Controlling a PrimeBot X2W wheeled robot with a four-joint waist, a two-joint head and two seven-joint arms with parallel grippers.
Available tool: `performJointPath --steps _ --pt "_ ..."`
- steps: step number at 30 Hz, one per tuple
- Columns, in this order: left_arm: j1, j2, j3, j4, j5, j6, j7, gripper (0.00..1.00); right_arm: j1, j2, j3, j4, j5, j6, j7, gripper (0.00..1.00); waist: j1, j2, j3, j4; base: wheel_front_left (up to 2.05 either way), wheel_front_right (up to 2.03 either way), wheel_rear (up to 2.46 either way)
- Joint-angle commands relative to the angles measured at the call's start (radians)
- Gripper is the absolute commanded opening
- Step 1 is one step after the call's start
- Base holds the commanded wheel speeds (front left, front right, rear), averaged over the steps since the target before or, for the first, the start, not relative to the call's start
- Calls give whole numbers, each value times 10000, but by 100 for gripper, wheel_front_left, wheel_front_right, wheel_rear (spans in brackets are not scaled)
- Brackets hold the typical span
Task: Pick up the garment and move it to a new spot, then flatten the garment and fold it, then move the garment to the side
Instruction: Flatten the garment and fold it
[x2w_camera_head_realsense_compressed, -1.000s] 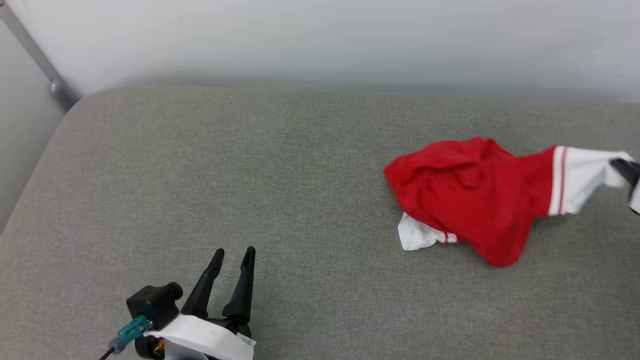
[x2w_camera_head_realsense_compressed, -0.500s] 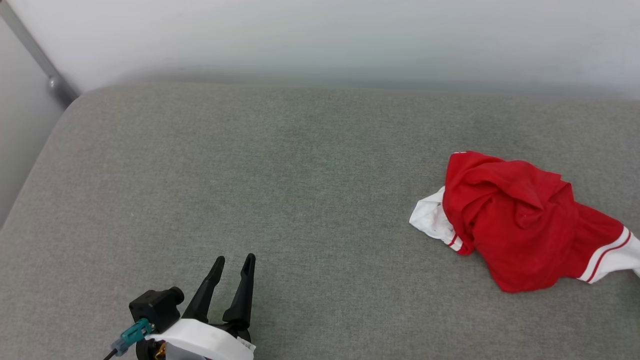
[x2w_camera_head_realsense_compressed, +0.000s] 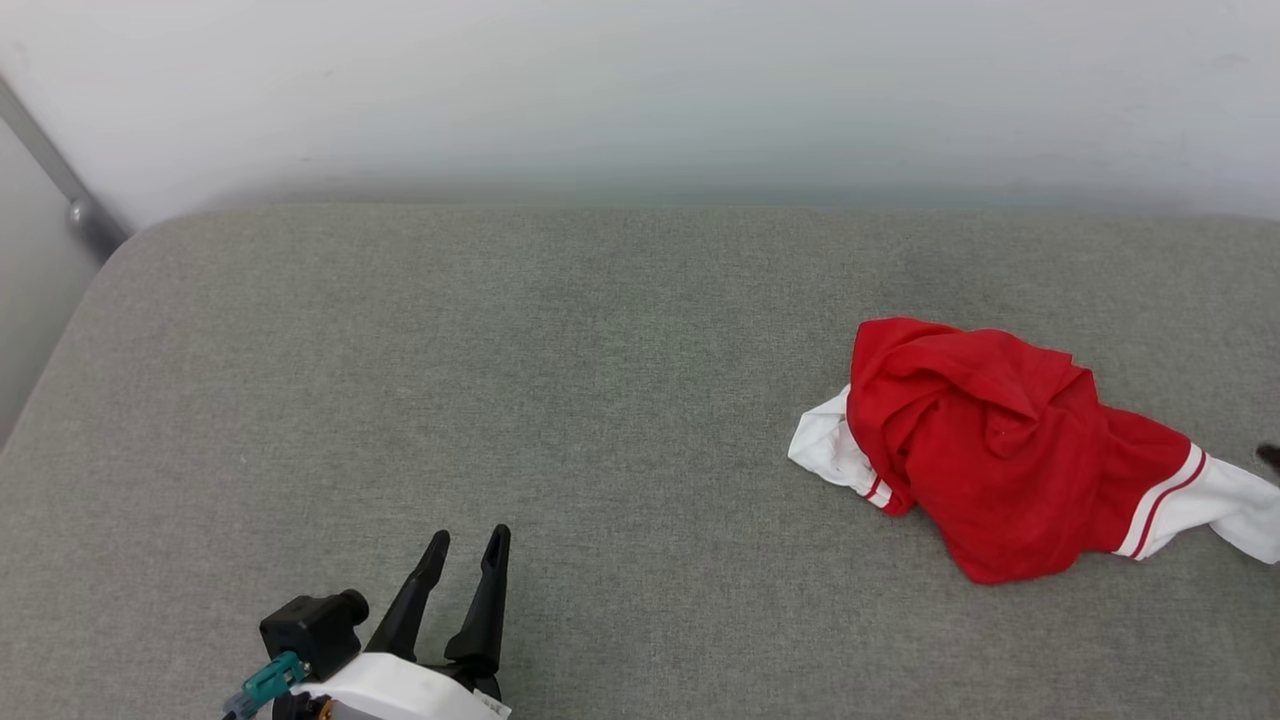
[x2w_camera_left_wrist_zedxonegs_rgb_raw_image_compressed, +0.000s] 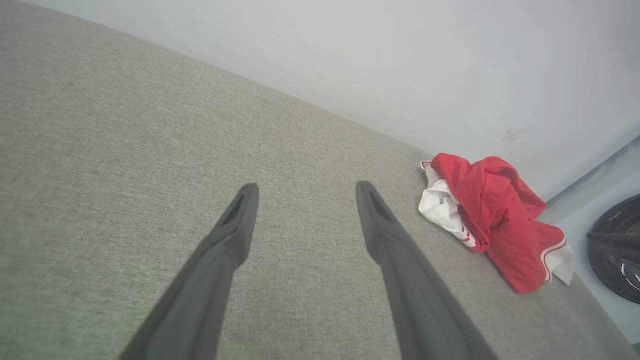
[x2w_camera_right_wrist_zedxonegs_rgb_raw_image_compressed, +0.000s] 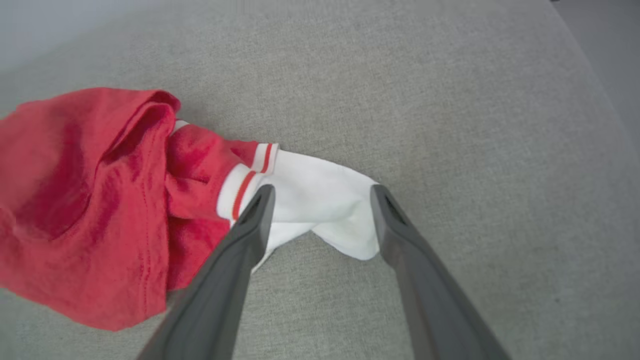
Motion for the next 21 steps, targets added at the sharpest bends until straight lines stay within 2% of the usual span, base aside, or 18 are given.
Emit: performJointPath --steps 1,5,9,21 --pt "111 28 -8 -24 3 -21 -21 100 -137 -99 -76 -304 67 -4 102 100 0 0 -8 15 0 0 0" --pt "58 32 -87 -44 14 -21 -21 100 -308 -19 -214 -908 163 -4 326 100 0 0 2 97 0 0 0" --pt "-134 48 -123 -233 114 -21 -21 100 -605 534 -297 -1151 137 -4 745 100 0 0 54 281 0 0 0" --pt "-654 191 -477 -974 479 -21 -21 100 -2222 2284 -66 1319 -1003 -5 1353 100 0 0 501 1097 0 0 0"
